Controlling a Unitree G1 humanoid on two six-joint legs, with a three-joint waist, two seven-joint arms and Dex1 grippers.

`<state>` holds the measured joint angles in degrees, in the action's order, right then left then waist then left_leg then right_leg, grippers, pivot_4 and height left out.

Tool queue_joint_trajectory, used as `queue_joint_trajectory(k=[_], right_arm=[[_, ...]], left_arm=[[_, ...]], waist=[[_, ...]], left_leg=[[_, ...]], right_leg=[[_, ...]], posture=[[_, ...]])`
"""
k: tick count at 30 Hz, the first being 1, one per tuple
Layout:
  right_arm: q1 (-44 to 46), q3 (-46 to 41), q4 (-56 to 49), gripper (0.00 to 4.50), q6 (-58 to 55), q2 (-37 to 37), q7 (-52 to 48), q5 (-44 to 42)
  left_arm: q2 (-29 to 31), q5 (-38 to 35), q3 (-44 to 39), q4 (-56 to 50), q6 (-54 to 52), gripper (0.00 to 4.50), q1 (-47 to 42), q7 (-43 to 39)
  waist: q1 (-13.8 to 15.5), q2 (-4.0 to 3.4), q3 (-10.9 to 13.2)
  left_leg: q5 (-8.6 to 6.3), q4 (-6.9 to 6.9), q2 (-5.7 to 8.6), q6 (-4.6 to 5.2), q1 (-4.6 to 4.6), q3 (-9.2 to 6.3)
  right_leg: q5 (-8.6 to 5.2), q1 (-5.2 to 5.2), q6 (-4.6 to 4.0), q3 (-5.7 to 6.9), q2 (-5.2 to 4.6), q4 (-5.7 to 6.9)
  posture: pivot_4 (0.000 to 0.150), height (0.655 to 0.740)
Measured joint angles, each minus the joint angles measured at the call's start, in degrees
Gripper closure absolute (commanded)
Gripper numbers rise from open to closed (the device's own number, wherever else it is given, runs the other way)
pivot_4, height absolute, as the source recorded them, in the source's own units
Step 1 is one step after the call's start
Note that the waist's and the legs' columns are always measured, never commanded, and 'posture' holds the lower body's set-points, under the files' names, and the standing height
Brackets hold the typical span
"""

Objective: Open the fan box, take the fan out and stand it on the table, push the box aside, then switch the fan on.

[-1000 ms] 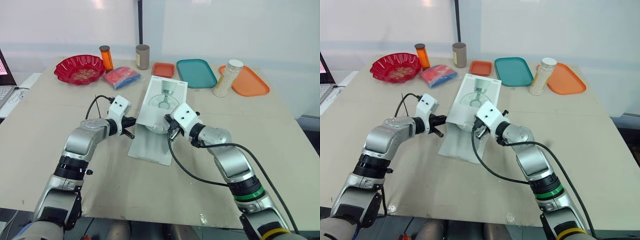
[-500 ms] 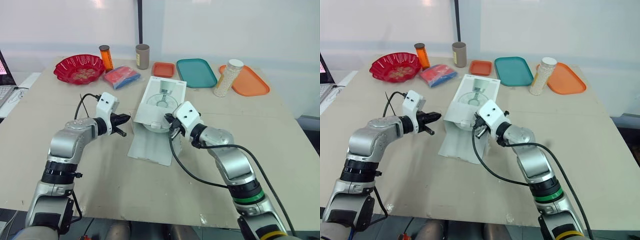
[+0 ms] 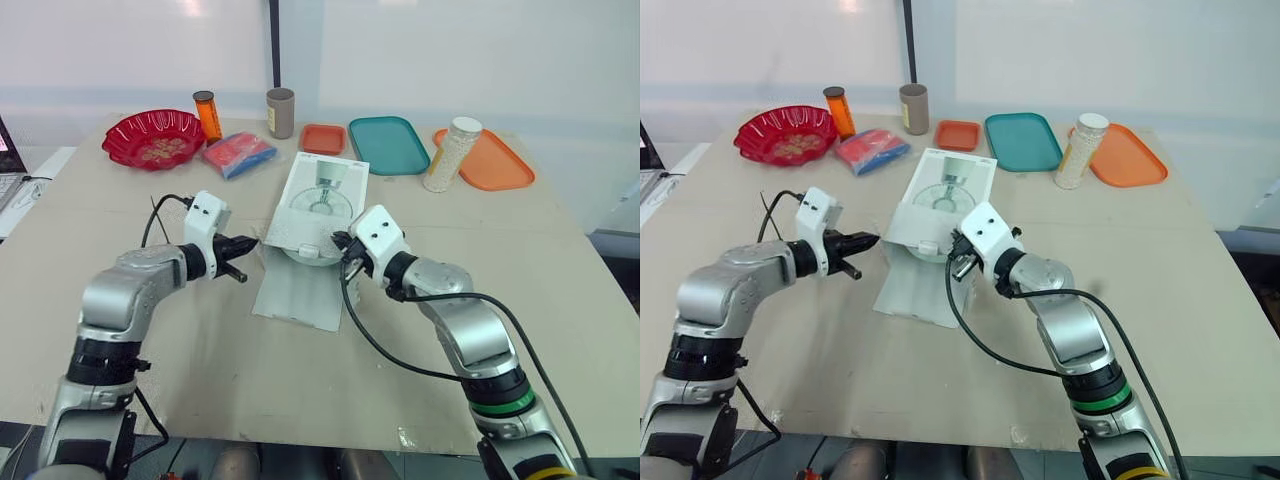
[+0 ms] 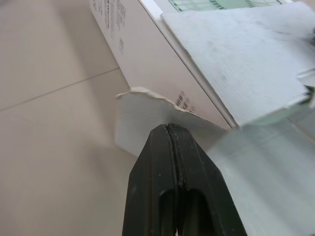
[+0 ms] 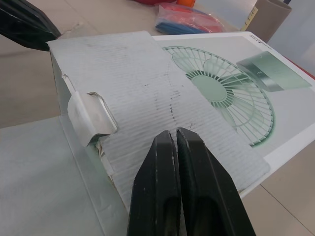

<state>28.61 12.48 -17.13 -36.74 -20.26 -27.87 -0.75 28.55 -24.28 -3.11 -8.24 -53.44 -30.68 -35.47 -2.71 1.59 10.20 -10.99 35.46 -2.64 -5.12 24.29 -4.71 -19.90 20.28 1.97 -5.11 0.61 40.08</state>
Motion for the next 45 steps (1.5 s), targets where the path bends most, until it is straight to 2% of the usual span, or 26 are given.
queue_joint_trajectory(k=[12,16,18,20,28,29,32,35,36,38,39,45], right_arm=[[1.16,0.8,2.82,4.37,0.88,1.3,1.85,0.6],[1.64,0.87,3.46,4.37,0.83,1.63,2.18,0.62],[1.81,0.88,3.85,4.37,0.81,1.64,2.18,0.67],[2.8,1.23,4.48,4.37,0.57,1.97,2.17,1.04],[4.12,2.11,6.08,4.37,0.32,2.84,2.42,2.07],[4.44,2.43,6.21,4.5,0.18,3.21,2.64,2.29],[4.78,2.67,6.28,4.5,-0.26,3.28,2.67,2.33],[5.36,2.83,6.87,4.5,-0.34,3.57,2.68,2.51],[5.47,2.87,7.03,4.5,-0.32,3.67,2.68,2.57],[5.64,2.94,7.26,4.5,-0.25,3.79,2.69,2.71],[5.66,2.98,7.3,4.5,-0.2,3.82,2.68,2.76],[5.78,3.13,7.51,4.5,-0.14,4.29,2.81,2.98]], left_arm=[[0.62,-14.29,-8.21,-13.86,-15.37,4.5,6.57,2.38],[-3.23,-16.43,-8.65,-17.03,-18.33,4.5,8.53,6.57],[-7.68,-16.46,-9.24,-17.11,-18.65,4.5,9.31,10.44],[-15.69,-16.88,-10.02,-16.26,-19.61,4.5,10.24,16.23],[-22.65,-18.43,-12.55,-16.81,-21.56,4.5,12.7,23.96],[-23.1,-18.5,-12.79,-16.81,-21.46,4.08,12.77,24.87],[-24.65,-19.21,-15.25,-16.31,-21.27,3.49,12.5,26.46],[-25.42,-19.73,-17.0,-14.68,-20.73,2.3,11.79,27.6],[-25.73,-19.76,-17.2,-14.3,-20.58,2.08,11.6,27.83],[-26.67,-19.97,-17.65,-12.82,-20.08,1.29,10.73,28.39],[-27.16,-19.99,-17.46,-12.05,-19.85,1.06,10.17,28.57],[-27.24,-19.75,-16.21,-7.28,-17.45,1.06,7.44,28.5]], waist=[[-0.01,0.01,0.0],[0.02,0.02,-0.01],[0.06,0.0,-0.03],[0.11,0.06,-0.03],[0.04,0.07,-0.05],[0.04,0.06,-0.05],[0.01,0.06,-0.05],[0.02,0.06,-0.05],[0.02,0.06,-0.05],[0.07,0.07,-0.05],[0.09,0.07,-0.05],[0.0,0.07,-0.05]], left_leg=[[0.01,0.01,-0.02,-0.02,-0.03,-0.01],[0.01,0.02,0.0,-0.02,-0.05,0.0],[0.01,0.03,0.0,-0.01,-0.07,-0.01],[0.01,0.05,-0.01,-0.02,-0.06,-0.02],[0.01,0.03,0.0,-0.02,-0.09,-0.01],[0.01,0.03,-0.01,-0.03,-0.09,-0.02],[0.01,0.02,-0.01,-0.03,-0.11,0.0],[0.01,0.02,0.0,-0.03,-0.1,-0.01],[0.01,0.02,0.0,-0.03,-0.1,-0.01],[0.01,0.02,0.0,-0.03,-0.09,-0.01],[0.01,0.02,0.01,-0.03,-0.09,-0.01],[0.02,0.01,0.0,-0.04,-0.1,-0.01]], right_leg=[[0.01,-0.03,-0.01,0.0,0.0,0.01],[0.01,-0.08,-0.01,-0.01,-0.01,0.0],[0.01,-0.09,-0.02,0.0,-0.02,-0.01],[0.02,-0.09,-0.04,0.02,0.01,-0.01],[0.02,-0.1,-0.04,-0.01,0.0,-0.01],[0.03,-0.1,-0.05,0.0,0.02,0.0],[0.03,-0.1,-0.04,-0.02,0.02,0.0],[0.03,-0.1,-0.04,-0.01,0.02,-0.01],[0.03,-0.1,-0.04,-0.01,0.01,-0.01],[0.03,-0.1,-0.04,0.0,0.01,-0.02],[0.03,-0.1,-0.04,0.0,0.0,-0.02],[0.03,-0.1,-0.04,0.0,0.03,-0.02]], posture=[[0.15,0.74],[0.15,0.74],[0.15,0.74],[0.15,0.74],[0.15,0.74],[0.15,0.74],[0.15,0.74],[0.15,0.74],[0.15,0.74],[0.15,0.74],[0.15,0.74],[0.15,0.74]])
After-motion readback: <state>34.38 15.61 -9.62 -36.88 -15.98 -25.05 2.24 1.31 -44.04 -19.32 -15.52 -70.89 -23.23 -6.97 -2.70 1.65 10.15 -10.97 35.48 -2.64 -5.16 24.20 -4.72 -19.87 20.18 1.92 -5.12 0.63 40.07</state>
